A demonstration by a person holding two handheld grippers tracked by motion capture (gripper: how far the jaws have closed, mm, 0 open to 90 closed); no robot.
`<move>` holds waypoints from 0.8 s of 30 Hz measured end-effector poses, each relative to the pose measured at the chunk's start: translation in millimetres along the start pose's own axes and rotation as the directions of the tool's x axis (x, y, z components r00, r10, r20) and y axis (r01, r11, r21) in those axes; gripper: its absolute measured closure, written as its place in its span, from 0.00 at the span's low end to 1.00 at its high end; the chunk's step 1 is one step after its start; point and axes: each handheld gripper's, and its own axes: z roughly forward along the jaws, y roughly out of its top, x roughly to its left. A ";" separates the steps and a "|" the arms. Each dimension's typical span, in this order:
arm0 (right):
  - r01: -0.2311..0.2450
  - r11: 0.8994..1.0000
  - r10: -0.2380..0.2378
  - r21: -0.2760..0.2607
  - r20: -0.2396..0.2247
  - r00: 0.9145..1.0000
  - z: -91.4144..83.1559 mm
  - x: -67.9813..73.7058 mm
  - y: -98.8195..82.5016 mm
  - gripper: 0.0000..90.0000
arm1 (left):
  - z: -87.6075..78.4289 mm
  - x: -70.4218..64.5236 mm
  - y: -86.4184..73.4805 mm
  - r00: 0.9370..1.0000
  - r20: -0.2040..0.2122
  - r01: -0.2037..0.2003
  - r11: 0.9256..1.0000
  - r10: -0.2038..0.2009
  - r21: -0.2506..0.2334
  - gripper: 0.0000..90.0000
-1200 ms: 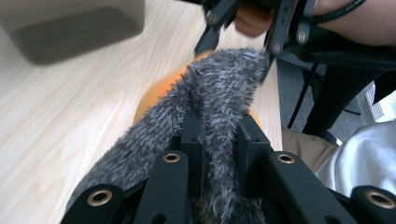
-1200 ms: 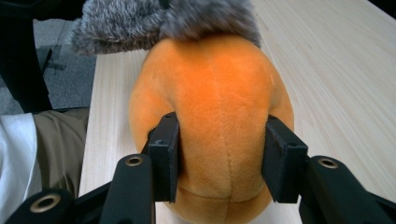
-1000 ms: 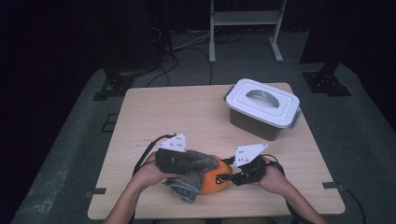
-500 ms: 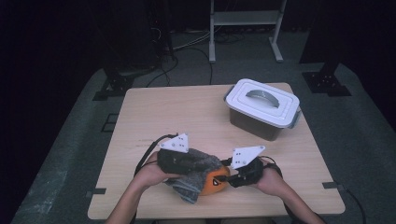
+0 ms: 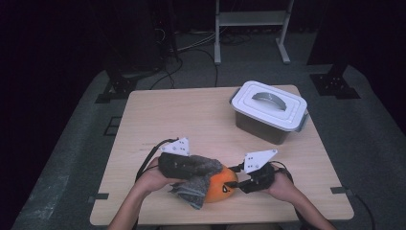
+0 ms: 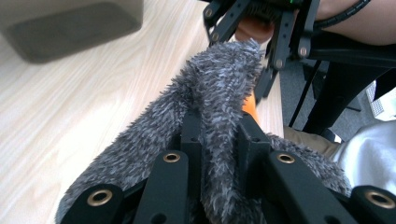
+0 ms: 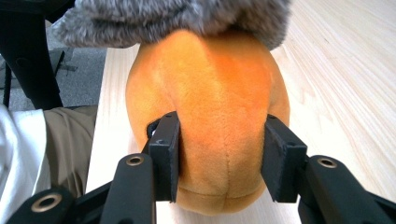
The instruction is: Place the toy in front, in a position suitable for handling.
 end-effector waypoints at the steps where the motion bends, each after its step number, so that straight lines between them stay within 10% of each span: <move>1: 0.000 1.000 0.000 0.000 0.000 1.000 -0.9 -0.8 -1.3 0.59 | -1.5 0.7 -2.6 1.000 -0.001 0.005 1.000 -0.005 0.002 0.85; 18: -0.085 0.996 0.088 0.035 -0.110 0.990 4.9 -10.8 9.3 0.26 | 10.3 -6.9 -8.0 0.998 0.065 -0.004 1.000 0.004 -0.002 0.85; 24: -0.058 0.998 0.058 -0.005 -0.084 0.995 4.8 -10.4 4.8 0.59 | 3.6 -1.9 -6.3 0.999 0.045 0.014 0.999 -0.013 -0.036 0.85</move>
